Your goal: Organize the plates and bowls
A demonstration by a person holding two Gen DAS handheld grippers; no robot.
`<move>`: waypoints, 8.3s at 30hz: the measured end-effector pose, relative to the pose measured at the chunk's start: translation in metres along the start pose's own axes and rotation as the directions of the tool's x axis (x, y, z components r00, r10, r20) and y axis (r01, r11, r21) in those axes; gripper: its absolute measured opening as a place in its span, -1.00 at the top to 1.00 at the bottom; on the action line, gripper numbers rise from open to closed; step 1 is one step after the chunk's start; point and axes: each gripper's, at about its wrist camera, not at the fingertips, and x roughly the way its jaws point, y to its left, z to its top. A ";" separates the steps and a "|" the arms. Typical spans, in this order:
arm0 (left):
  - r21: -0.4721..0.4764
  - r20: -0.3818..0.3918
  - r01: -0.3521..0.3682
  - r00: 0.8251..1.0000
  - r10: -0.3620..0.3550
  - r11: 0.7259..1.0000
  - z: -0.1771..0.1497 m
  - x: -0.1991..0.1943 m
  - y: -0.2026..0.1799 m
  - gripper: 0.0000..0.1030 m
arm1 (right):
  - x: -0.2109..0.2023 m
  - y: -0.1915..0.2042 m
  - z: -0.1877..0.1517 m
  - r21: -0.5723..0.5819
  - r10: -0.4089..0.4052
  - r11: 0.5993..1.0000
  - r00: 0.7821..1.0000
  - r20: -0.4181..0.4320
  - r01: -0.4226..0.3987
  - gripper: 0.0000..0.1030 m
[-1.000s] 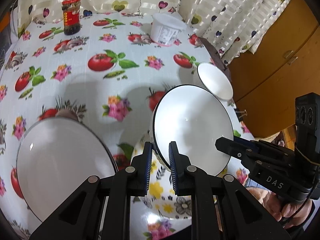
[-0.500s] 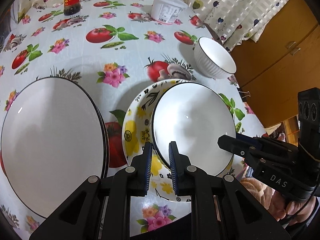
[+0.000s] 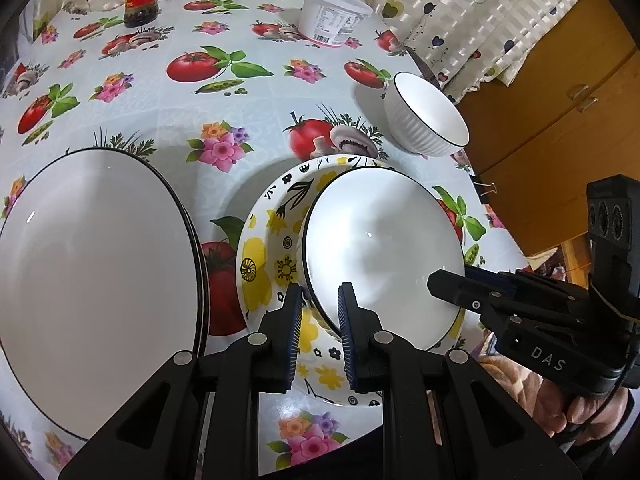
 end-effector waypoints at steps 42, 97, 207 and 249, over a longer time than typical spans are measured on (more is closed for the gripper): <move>0.013 0.225 -0.007 0.974 0.004 1.000 -0.001 -0.043 -0.007 0.63 | -0.047 -0.019 0.000 -0.034 0.070 0.997 0.983 0.172 -0.066 0.33; 0.032 -0.084 0.148 0.986 -0.145 0.989 0.189 0.112 -0.067 0.61 | -0.001 -0.162 0.125 0.230 -0.042 0.973 0.986 0.159 0.004 0.34; 0.019 0.157 0.064 0.985 -0.066 0.998 0.001 -0.050 0.000 0.61 | -0.054 0.004 0.020 -0.109 0.040 0.994 0.990 0.135 -0.025 0.42; -0.160 0.205 0.040 0.979 -0.006 0.986 -0.068 -0.013 0.023 0.61 | 0.002 -0.059 -0.006 0.021 0.109 0.994 0.990 0.094 -0.111 0.75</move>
